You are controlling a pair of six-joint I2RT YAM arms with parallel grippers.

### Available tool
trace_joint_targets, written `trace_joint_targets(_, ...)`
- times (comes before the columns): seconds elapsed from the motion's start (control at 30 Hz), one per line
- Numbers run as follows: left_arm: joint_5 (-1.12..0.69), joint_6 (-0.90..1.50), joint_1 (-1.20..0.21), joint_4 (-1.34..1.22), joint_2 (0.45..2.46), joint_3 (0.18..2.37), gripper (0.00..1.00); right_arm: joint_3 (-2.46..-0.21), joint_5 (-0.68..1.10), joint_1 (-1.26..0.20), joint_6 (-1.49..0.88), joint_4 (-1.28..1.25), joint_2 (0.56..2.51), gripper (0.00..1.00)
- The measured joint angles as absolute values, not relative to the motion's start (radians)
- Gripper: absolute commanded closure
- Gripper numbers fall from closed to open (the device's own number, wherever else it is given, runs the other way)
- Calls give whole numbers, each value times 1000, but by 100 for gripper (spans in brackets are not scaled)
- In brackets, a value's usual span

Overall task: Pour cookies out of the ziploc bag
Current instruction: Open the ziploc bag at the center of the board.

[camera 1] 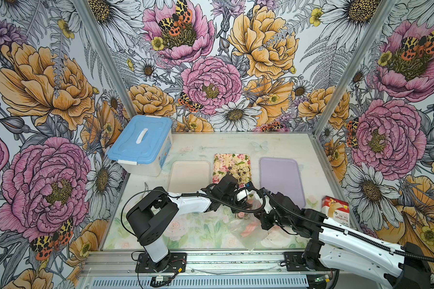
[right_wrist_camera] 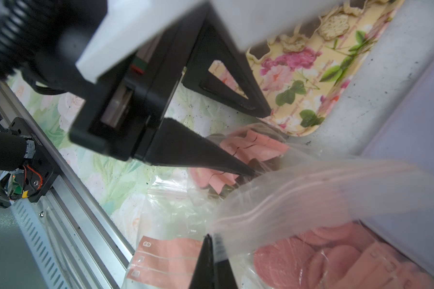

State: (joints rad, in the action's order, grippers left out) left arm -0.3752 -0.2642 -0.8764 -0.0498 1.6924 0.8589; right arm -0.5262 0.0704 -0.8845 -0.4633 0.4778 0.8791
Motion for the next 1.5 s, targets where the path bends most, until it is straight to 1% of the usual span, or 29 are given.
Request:
trace_joint_targets(0.13, -384, -273, -886, -50, 1707, 860, 64, -526, 70, -884, -463, 478, 879, 100)
trace_joint_targets(0.17, -386, -273, -888, -50, 1709, 860, 68, -526, 68, -884, -463, 478, 879, 100)
trace_joint_targets(0.3, -390, -273, -899, -49, 1711, 865, 97, -526, 57, -884, -464, 478, 879, 100)
trace_joint_targets(0.33, -391, -274, -903, -49, 1712, 868, 100, -526, 55, -884, -463, 478, 879, 100)
trace_joint_targets(0.57, -345, -254, -909, -41, 1697, 869, 100, -526, 46, -884, -463, 478, 879, 100)
trace_joint_targets(0.83, -192, -178, -926, 4, 1569, 813, 100, -526, 29, -884, -463, 476, 878, 99)
trace_joint_targets(0.93, -138, -154, -941, 27, 1534, 793, 100, -532, 30, -884, -464, 477, 889, 81)
trace_joint_targets(1.03, -92, -128, -943, 46, 1483, 759, 100, -556, 28, -884, -464, 483, 894, 70)
trace_joint_targets(1.17, -65, -103, -943, 56, 1392, 699, 100, -596, -10, -884, -463, 483, 899, 67)
trace_joint_targets(1.4, -59, -79, -935, 47, 1261, 615, 100, -648, -93, -882, -463, 490, 1049, 68)
trace_joint_targets(1.5, -60, -73, -927, 36, 1220, 590, 100, -648, -109, -882, -462, 492, 1073, 69)
